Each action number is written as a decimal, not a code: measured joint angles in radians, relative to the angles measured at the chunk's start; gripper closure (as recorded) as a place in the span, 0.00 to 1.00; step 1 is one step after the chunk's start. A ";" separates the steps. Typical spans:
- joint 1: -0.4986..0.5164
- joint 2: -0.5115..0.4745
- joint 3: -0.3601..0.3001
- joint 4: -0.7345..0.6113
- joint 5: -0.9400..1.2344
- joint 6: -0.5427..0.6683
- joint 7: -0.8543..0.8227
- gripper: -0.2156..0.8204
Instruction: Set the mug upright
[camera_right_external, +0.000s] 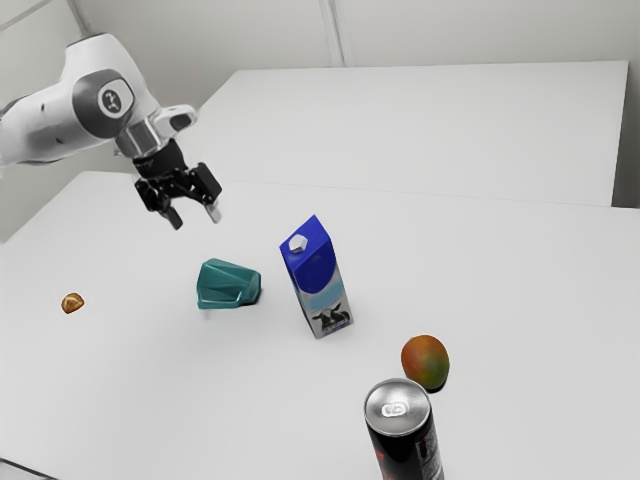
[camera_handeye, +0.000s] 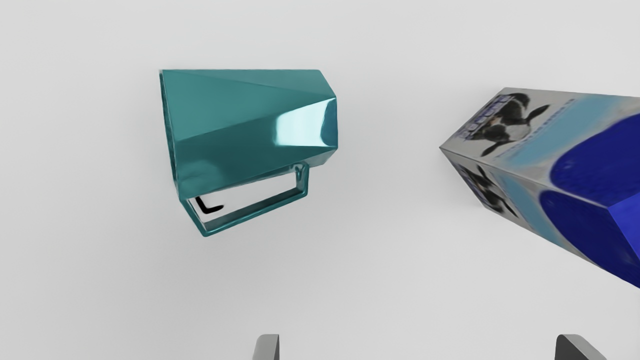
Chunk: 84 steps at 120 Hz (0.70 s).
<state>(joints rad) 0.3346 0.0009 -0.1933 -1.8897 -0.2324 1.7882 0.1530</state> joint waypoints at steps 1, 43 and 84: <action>0.003 0.002 0.000 -0.006 -0.006 0.006 0.006 0.21; 0.238 0.162 0.000 -0.078 -0.254 0.159 0.319 0.21; 0.293 0.299 -0.008 -0.070 -0.427 0.187 0.636 0.21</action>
<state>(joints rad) 0.6271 0.3000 -0.2015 -1.9594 -0.6594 1.9757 0.7891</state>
